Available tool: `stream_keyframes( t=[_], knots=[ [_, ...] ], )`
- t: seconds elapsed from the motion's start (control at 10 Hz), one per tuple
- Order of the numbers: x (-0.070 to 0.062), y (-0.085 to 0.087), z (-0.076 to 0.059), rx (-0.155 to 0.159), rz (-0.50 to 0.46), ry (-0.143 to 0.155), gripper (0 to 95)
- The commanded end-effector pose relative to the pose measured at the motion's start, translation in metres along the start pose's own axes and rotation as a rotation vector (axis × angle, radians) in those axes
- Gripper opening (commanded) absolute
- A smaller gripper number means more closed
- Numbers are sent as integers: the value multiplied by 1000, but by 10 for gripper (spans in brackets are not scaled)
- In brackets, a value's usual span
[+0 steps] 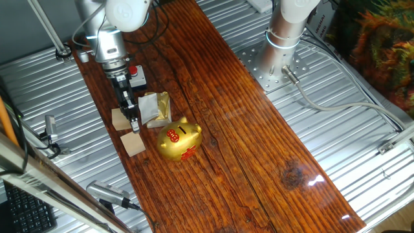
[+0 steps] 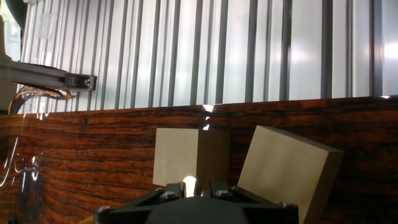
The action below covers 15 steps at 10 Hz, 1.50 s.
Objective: Drop coins into a piggy bank
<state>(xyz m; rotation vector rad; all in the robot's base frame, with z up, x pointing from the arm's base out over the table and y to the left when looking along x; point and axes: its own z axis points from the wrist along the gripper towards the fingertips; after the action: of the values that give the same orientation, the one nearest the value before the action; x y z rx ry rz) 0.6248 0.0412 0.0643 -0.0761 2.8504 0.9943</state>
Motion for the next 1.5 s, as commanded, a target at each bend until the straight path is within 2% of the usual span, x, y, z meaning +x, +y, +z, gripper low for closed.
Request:
stream_keyframes(
  t=[0.1, 1.5],
  knots=[
    [2, -1, 0, 1, 0, 0, 190],
    [3, 0, 3, -1, 5, 0, 190]
  ],
)
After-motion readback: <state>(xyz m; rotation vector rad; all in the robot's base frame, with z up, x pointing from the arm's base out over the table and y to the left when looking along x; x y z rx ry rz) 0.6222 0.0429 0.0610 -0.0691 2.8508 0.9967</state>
